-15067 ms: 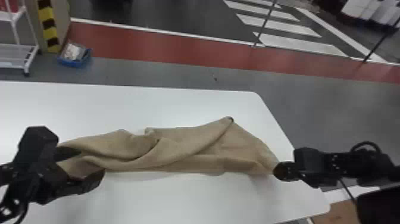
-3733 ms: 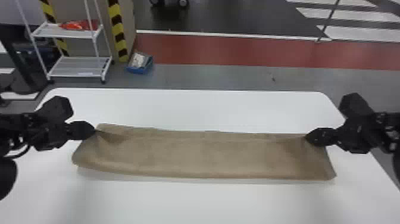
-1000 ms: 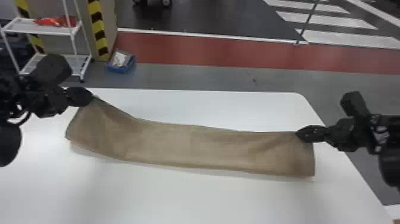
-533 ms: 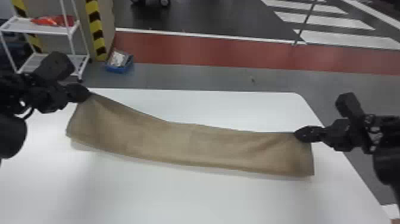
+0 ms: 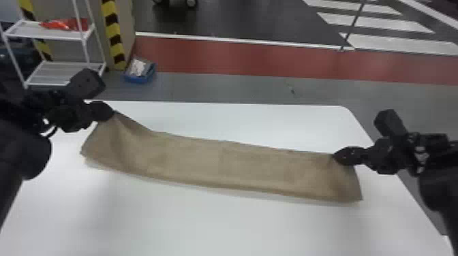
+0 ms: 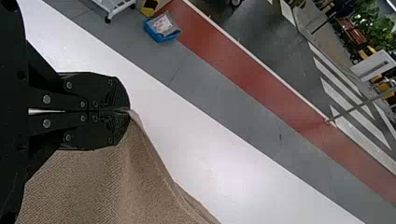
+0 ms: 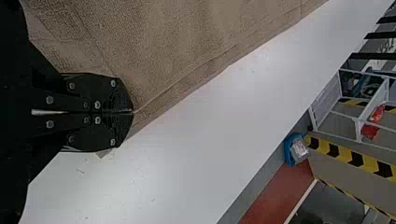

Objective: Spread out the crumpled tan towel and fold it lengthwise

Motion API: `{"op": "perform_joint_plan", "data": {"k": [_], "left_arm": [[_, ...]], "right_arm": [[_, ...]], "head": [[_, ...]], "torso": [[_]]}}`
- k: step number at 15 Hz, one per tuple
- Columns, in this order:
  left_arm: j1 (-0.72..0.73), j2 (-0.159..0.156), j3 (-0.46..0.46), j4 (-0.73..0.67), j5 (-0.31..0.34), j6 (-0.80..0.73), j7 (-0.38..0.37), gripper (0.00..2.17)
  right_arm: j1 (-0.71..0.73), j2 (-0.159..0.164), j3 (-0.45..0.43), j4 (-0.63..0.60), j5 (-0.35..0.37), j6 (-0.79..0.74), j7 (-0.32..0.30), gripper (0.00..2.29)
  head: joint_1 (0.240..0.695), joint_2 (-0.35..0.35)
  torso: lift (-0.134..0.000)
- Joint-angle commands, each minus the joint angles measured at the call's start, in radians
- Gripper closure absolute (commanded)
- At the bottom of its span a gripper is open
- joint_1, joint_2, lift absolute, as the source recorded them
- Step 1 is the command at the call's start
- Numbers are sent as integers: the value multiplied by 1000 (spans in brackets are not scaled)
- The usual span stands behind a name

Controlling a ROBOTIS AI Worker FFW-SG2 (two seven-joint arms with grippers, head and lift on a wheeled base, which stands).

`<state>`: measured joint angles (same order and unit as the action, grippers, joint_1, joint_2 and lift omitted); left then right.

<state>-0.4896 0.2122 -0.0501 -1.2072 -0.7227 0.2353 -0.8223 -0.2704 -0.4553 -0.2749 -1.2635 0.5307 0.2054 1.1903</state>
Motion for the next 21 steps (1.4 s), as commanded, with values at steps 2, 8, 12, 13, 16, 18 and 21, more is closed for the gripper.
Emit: {"op": "perform_joint_plan", "data": {"k": [2, 8, 12, 13, 16, 18, 21], "left_arm": [[-1, -2, 10, 0, -1, 0, -3, 1639], [-1, 3, 21, 0, -8, 0, -1, 1639], [-10, 1, 19, 5, -12, 0, 3, 1639], [-10, 1, 18, 5, -15, 0, 3, 1639], [-10, -1, 4, 14, -15, 0, 8, 1639], [-10, -2, -8, 21, -17, 0, 14, 1639], [-15, -2, -28, 40, -29, 0, 35, 1639]], "right_arm": [[-12, 3, -40, 1, -23, 6, 3, 2196], [-15, -10, -50, 21, -15, 3, -1, 2196], [-29, -10, -38, 32, -6, 15, -3, 2196], [-29, -10, -37, 32, -6, 18, -3, 2196], [-29, -6, -26, 30, -1, 15, -11, 2196], [-36, -2, -18, 32, 8, 18, -15, 2196], [-39, 6, -7, 38, 22, 18, -34, 2192]], "head": [[695, -163], [695, -172], [695, -172], [695, -172], [695, -171], [695, -172], [695, -173]], "torso": [[-120], [-120], [-120], [-120], [-120], [-120], [-120]]}}
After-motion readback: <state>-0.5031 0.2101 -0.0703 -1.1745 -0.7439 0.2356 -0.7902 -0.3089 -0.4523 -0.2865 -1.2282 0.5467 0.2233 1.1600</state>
